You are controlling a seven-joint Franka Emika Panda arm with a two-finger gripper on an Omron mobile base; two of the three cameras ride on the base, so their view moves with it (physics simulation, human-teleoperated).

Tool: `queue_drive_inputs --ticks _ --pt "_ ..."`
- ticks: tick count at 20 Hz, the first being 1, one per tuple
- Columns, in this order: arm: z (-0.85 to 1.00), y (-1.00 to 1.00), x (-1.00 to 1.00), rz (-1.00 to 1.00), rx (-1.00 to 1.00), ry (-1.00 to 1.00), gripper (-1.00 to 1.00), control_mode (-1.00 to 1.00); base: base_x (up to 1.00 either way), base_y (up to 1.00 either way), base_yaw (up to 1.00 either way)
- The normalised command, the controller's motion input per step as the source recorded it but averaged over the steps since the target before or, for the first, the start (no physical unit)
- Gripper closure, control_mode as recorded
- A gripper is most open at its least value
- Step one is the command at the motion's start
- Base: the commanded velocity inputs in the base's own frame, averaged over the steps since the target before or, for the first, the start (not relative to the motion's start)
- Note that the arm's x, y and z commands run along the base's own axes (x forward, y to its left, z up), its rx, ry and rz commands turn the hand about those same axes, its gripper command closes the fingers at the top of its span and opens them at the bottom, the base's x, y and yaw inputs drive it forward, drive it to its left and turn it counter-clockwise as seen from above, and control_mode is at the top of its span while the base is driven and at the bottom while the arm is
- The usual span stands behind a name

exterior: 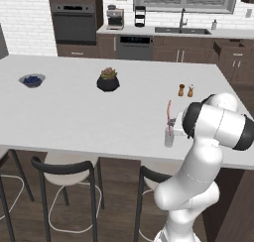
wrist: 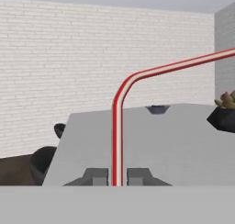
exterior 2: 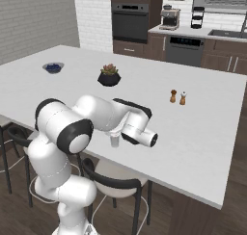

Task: Take a straw from the drawer in front and place it inside the glass cup on the dining counter.

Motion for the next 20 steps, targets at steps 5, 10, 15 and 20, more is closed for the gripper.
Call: queue_drive_inputs --ticks 5,10,15,20 --pt "-0.13 0.00 -0.01 0.00 0.00 0.00 1.00 -1.00 0.00 0.00 0.00" --pt "-0.13 0.00 -0.01 0.00 0.00 0.00 1.00 -1.00 0.00 0.00 0.00" --pt "-0.07 -0.02 -0.04 0.00 0.00 0.00 -1.00 -1.00 0.00 0.00 0.00" --pt "0.00 -0.07 -0.10 0.00 0.00 -0.01 -1.00 -1.00 0.00 0.00 0.00"
